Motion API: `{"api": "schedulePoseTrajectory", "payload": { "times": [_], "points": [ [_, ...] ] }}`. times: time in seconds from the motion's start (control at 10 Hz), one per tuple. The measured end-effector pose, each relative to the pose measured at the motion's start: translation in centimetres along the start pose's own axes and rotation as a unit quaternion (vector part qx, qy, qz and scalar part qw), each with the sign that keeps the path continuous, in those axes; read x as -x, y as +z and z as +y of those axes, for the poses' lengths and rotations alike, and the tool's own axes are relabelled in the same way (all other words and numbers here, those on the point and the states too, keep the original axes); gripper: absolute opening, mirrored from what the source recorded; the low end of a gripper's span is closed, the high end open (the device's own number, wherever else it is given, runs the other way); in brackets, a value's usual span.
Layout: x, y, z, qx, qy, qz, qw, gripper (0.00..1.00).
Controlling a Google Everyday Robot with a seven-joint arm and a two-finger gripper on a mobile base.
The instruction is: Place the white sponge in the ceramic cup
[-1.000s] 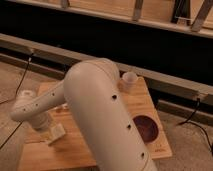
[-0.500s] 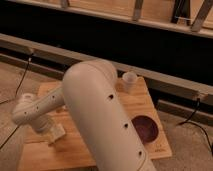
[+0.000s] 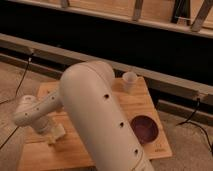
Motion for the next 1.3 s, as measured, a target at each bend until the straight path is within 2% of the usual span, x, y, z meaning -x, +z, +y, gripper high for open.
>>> {"api": "schedulePoseTrajectory", "payload": {
  "times": [0.3, 0.6, 1.0, 1.3],
  "points": [
    [0.0, 0.3, -0.6, -0.008, 0.021, 0.002, 0.9997, 0.31],
    [-0.4, -0.5, -1.7, -0.017, 0.052, -0.005, 0.9985, 0.02],
    [-1.1, -2.5, -3.5, -0.031, 0.093, -0.023, 0.9949, 0.00],
    [-2.3, -4.4, -4.7, -0.045, 0.127, -0.036, 0.9902, 0.00]
  ]
}}
